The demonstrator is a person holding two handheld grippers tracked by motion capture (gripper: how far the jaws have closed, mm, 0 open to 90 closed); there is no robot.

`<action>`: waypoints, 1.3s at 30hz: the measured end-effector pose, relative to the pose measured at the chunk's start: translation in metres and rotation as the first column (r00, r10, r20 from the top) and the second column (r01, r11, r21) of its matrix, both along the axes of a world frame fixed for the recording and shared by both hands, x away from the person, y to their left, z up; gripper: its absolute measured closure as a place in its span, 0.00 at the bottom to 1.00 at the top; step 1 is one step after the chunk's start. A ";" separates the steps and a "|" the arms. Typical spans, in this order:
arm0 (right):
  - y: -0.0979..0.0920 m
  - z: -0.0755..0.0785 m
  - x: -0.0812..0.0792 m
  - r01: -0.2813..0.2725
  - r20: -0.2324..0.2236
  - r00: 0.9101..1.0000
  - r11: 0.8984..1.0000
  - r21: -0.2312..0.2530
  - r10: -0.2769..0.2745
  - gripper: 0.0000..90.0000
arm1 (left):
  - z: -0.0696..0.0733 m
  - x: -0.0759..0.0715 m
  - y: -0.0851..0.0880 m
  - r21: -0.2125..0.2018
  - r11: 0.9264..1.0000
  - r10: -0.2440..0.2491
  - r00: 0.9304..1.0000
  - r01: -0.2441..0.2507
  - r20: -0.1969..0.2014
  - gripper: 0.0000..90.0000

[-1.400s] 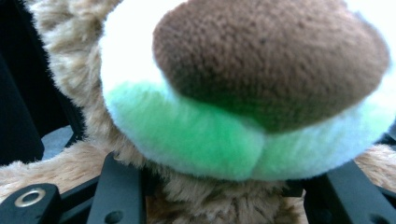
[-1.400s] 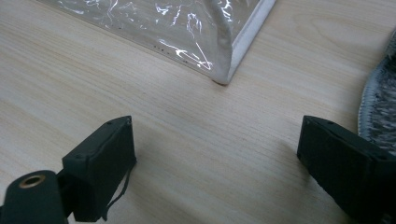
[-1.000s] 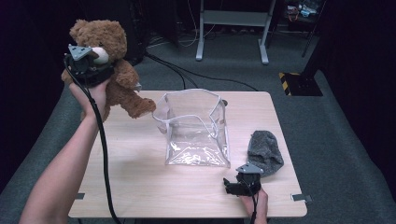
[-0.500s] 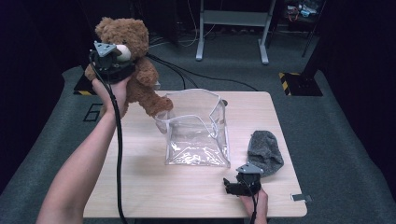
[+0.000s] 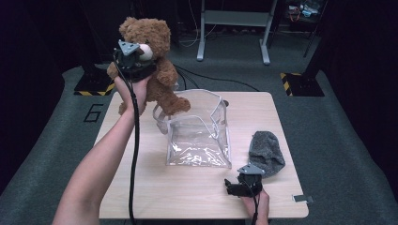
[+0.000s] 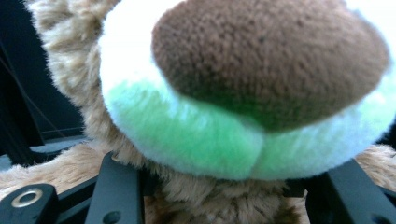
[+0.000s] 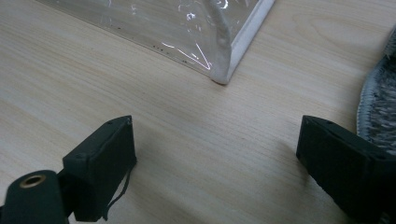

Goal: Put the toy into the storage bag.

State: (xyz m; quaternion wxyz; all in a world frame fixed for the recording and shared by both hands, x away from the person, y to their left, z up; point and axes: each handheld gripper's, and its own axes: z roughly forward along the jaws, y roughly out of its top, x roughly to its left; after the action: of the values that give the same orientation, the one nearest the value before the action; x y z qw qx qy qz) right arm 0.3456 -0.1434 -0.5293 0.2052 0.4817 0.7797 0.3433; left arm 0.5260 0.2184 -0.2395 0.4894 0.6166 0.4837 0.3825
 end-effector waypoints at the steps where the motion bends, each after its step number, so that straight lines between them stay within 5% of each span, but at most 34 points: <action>1: 0.000 0.000 0.000 0.000 0.000 1.000 1.000 0.000 0.000 0.12 | 0.000 0.001 -0.004 0.002 1.000 -0.005 1.000 0.005 0.002 0.53; 25: 0.000 0.000 0.000 0.003 0.002 1.000 1.000 0.001 -0.003 0.12 | 0.002 0.011 -0.080 -0.020 0.992 -0.122 0.992 0.122 0.009 0.52; 39: 0.000 0.000 -0.001 0.001 0.003 1.000 1.000 0.003 -0.001 0.12 | -0.030 0.015 -0.072 -0.082 0.992 -0.098 0.995 0.096 -0.012 0.52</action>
State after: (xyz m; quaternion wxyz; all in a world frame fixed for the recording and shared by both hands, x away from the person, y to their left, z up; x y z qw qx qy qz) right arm 0.3450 -0.1430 -0.5293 0.2058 0.4821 0.7786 0.3450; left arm 0.5405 0.1461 -0.2698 0.5282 0.6220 0.4724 0.3332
